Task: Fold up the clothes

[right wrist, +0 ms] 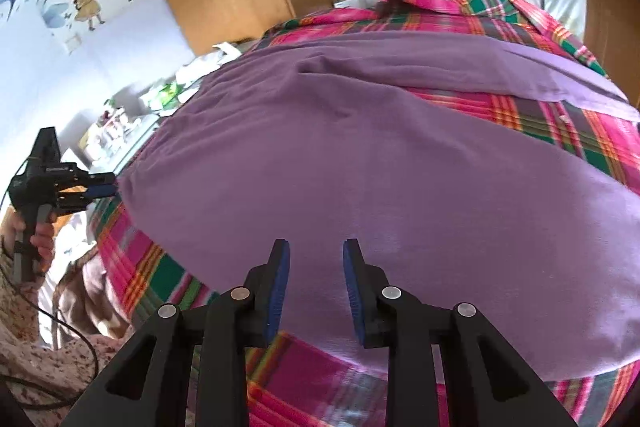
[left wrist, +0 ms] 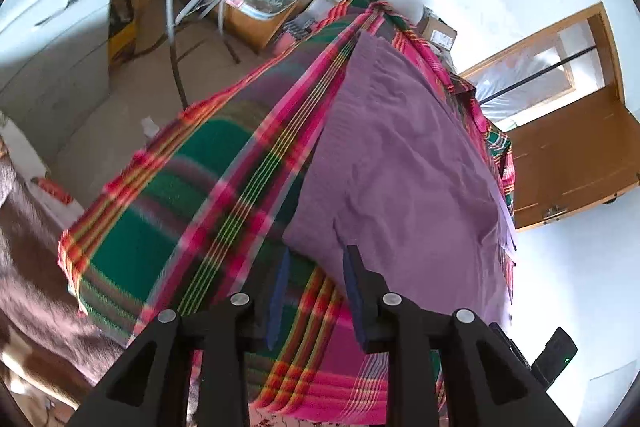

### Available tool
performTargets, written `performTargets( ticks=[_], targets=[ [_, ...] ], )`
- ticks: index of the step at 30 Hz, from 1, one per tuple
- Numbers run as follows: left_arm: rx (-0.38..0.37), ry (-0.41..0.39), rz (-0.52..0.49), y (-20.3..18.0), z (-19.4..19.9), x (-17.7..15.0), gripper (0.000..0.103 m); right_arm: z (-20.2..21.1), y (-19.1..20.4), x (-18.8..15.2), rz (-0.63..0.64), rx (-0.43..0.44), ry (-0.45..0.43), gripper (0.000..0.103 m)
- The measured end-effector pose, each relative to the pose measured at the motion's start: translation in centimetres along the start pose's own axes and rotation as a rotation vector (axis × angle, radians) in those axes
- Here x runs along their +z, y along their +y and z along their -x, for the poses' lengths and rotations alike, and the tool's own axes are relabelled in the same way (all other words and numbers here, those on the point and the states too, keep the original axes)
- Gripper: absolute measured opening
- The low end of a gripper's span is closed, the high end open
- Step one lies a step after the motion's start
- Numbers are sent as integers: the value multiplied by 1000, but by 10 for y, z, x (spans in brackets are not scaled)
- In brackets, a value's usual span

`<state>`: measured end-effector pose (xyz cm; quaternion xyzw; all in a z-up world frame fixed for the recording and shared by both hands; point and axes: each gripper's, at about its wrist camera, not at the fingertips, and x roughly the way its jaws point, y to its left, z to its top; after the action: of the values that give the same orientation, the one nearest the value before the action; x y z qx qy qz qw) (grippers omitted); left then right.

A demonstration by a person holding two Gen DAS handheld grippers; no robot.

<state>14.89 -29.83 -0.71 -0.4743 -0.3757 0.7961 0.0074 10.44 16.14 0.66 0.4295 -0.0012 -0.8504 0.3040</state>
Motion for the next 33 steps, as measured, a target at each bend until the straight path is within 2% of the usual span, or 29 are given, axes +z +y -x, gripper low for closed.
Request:
performTargets(
  ticks=[5,10,11,12,14,20,21,22,24,26,28,31,33],
  targets=[
    [-28,-5,85,2,-7,5,37,-3,10,-3,0,21,4,29],
    [-42,-7,137,5,-10,6,37,-7,13,-4,-8,24,15,29],
    [-44,-13,154,7,-10,6,32,-8,12,-4,-12,22,18,29],
    [-41,-19,162,9,-10,6,15,-9,13,-3,-17,23,20,29],
    [-19,-35,163,12,-7,7,13,-10,13,-3,-21,30,18,29],
    [-21,-100,144,13,10,12,8,-13,15,1,-26,49,24,29],
    [-10,-101,149,15,11,12,1,-13,15,1,-26,54,25,29],
    [30,-118,141,17,13,12,0,-15,16,0,-24,56,32,29],
    [101,-150,128,20,16,11,0,-18,17,0,-18,53,44,29],
    [56,-135,140,24,16,12,0,-19,17,2,-10,46,48,29],
    [44,-126,132,23,16,15,1,-19,17,6,-2,39,47,29],
    [74,-130,91,14,13,22,3,-19,16,12,10,29,44,29],
    [82,-117,76,7,9,27,12,-18,16,16,17,22,42,29]
  ],
)
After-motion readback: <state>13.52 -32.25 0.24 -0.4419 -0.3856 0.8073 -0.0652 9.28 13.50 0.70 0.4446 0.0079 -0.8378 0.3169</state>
